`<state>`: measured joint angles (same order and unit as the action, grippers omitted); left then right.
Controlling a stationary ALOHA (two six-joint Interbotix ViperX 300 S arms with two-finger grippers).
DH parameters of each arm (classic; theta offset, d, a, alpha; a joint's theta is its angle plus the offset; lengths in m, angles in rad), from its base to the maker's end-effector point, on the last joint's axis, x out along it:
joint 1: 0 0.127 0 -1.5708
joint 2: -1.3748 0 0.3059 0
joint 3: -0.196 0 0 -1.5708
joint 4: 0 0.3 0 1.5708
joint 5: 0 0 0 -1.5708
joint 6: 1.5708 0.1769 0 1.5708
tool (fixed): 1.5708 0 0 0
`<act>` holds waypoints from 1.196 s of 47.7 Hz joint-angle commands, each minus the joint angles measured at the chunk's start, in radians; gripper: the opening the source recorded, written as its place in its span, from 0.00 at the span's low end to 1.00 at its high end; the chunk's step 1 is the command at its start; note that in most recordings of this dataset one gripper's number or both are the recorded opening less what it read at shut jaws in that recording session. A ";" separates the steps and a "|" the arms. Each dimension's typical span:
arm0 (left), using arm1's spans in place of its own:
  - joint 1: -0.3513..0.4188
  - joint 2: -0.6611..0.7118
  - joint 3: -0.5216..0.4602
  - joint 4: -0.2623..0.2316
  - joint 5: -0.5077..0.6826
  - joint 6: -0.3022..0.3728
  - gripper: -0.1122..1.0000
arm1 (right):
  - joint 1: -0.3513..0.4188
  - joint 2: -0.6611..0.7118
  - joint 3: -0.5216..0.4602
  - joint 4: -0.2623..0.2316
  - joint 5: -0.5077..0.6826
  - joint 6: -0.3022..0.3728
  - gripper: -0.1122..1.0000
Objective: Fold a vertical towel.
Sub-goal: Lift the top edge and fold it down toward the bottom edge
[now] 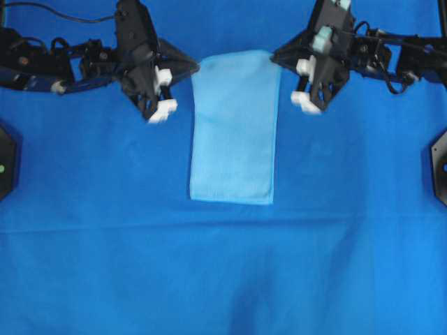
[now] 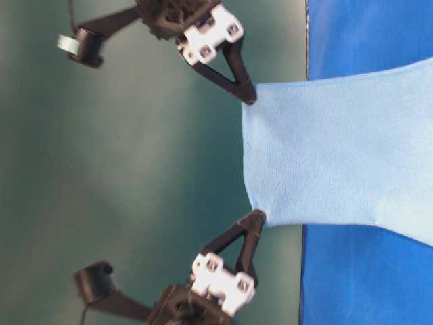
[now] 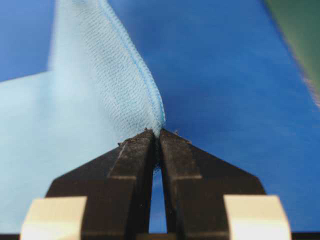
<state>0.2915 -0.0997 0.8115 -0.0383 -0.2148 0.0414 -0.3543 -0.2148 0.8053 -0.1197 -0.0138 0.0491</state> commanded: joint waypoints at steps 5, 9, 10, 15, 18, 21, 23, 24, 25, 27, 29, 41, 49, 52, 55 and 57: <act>-0.118 -0.091 0.032 0.002 0.038 -0.005 0.15 | 0.124 -0.063 0.025 0.006 0.049 0.014 0.14; -0.163 -0.089 0.043 0.002 0.048 -0.020 0.15 | 0.184 -0.066 0.035 0.023 0.084 0.035 0.14; -0.172 -0.086 0.046 0.002 0.052 -0.025 0.15 | 0.196 -0.066 0.037 0.026 0.094 0.041 0.14; -0.222 -0.060 0.049 0.002 0.067 -0.055 0.15 | 0.249 -0.060 0.041 0.032 0.121 0.077 0.14; -0.242 -0.034 0.049 0.002 0.064 -0.063 0.15 | 0.273 -0.044 0.044 0.034 0.117 0.092 0.14; -0.259 0.000 0.049 0.002 0.060 -0.066 0.15 | 0.287 -0.023 0.048 0.037 0.101 0.103 0.14; -0.268 0.032 0.046 0.002 0.051 -0.067 0.15 | 0.293 -0.003 0.051 0.038 0.084 0.107 0.14; -0.272 0.046 0.046 0.002 0.044 -0.067 0.15 | 0.296 0.009 0.052 0.038 0.074 0.110 0.14; -0.275 0.060 0.044 0.002 0.038 -0.067 0.15 | 0.299 0.018 0.052 0.040 0.063 0.114 0.14; -0.281 0.089 0.041 0.002 0.020 -0.067 0.15 | 0.304 0.051 0.055 0.038 0.037 0.120 0.14; -0.288 0.115 0.041 0.002 -0.002 -0.067 0.15 | 0.308 0.078 0.052 0.040 0.017 0.126 0.14; -0.328 0.183 0.037 -0.002 -0.064 -0.092 0.15 | 0.339 0.189 0.046 0.049 -0.049 0.172 0.14; -0.353 0.187 0.032 0.000 -0.071 -0.095 0.15 | 0.360 0.196 0.048 0.048 -0.057 0.192 0.14; -0.353 0.189 0.031 0.000 -0.074 -0.095 0.15 | 0.360 0.195 0.046 0.049 -0.058 0.193 0.14; -0.353 0.189 0.028 0.000 -0.078 -0.095 0.15 | 0.360 0.196 0.044 0.051 -0.060 0.193 0.14; -0.353 0.190 0.026 0.000 -0.078 -0.095 0.15 | 0.360 0.196 0.043 0.049 -0.063 0.193 0.14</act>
<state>-0.0552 0.0997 0.8575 -0.0383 -0.2823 -0.0552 0.0031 -0.0077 0.8652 -0.0736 -0.0644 0.2408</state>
